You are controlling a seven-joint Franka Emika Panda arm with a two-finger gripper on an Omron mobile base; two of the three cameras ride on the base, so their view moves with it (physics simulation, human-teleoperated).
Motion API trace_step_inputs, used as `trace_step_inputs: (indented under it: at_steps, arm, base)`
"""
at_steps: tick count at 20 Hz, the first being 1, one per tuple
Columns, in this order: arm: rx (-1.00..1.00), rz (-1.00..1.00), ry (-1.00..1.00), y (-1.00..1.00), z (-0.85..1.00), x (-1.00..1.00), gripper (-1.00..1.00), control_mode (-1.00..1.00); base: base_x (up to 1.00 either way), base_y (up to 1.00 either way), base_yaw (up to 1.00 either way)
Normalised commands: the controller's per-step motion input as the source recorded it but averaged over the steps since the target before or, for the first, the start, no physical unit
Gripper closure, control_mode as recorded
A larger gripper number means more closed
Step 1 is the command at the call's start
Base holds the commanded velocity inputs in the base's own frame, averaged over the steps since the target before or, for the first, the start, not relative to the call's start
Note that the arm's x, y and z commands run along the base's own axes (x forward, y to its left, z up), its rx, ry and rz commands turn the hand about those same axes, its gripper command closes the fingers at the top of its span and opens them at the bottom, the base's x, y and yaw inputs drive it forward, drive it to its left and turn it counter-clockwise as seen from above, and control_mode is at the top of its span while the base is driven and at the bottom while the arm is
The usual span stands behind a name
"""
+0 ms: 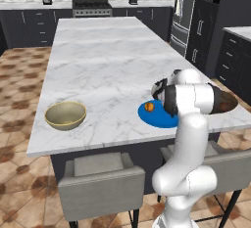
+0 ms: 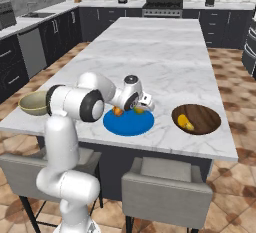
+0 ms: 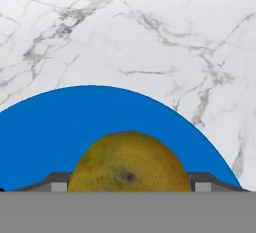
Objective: Take the fruits from the plate on the dining counter and place two fruits in each bowl.
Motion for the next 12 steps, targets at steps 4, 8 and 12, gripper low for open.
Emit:
trace_step_inputs:
  at_steps: [4,8,12]
  arm:
    - [-0.02,0.02,-0.05,0.72,0.77,-0.86,1.0,-1.0]
    - [0.0,0.02,-0.07,0.91,0.69,-0.87,1.0,-1.0]
    - [0.0,0.1,-0.08,0.93,0.74,-0.49,1.0,-1.0]
  base:
    - [0.0,0.0,0.0]
    - [0.0,0.0,0.0]
    - [0.0,0.0,0.0]
